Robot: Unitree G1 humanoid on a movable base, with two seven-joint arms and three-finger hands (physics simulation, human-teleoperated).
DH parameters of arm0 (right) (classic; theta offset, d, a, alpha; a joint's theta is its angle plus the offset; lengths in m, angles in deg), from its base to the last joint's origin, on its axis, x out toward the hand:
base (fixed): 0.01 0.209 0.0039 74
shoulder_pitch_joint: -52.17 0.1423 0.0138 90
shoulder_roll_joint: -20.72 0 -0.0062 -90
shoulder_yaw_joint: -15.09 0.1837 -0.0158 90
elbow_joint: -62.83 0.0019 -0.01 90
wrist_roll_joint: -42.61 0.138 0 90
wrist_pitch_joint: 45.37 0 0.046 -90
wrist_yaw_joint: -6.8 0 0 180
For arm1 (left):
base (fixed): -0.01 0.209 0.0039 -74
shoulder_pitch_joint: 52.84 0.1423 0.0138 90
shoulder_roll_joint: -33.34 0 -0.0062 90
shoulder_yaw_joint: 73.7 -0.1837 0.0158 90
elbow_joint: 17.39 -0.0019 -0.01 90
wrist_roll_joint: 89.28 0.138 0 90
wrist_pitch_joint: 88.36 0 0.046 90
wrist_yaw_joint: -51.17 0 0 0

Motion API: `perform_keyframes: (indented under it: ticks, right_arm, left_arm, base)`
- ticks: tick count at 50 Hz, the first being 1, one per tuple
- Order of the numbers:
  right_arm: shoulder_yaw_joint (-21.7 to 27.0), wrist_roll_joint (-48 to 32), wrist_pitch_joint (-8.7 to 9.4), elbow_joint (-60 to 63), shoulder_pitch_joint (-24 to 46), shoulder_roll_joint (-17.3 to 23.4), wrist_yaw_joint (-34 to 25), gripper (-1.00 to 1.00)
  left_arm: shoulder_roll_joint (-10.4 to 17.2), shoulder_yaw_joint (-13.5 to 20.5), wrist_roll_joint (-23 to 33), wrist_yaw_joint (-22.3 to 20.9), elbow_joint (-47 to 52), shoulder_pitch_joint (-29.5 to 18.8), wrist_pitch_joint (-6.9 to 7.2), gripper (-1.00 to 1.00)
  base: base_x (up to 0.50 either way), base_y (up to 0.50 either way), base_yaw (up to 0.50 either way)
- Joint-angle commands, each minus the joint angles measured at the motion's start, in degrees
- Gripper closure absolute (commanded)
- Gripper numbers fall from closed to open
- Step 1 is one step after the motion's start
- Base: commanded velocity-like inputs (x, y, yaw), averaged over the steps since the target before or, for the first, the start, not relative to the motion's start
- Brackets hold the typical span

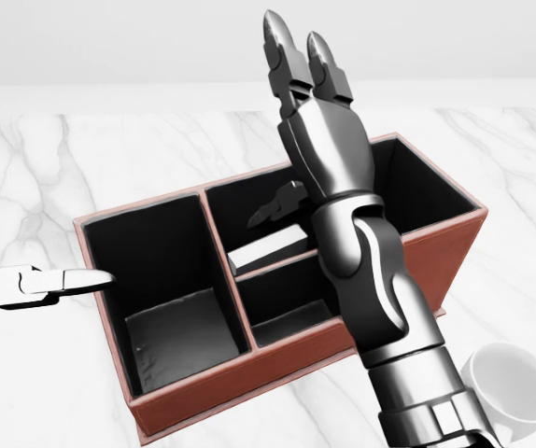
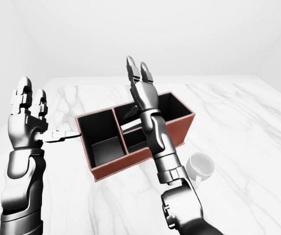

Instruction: Pick up the book and place it in the front compartment of the caddy.

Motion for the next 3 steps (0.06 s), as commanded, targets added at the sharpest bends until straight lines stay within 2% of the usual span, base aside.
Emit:
perform_keyframes:
  ticks: [1,3]
  right_arm:
    - [0.3,6.3,0.00,15.6,-5.0,-0.8,-7.4,-1.00]
    - [0.3,7.0,0.00,18.1,-5.9,-0.9,-8.5,-1.00]
  left_arm:
    - [-0.1,0.0,0.0,-0.1,0.9,0.2,0.00,-1.00]
    - [-0.2,0.0,0.0,-0.1,1.2,0.2,0.00,-1.00]
  base:
    - [0.00,0.00,0.00]
    - [0.00,0.00,0.00]
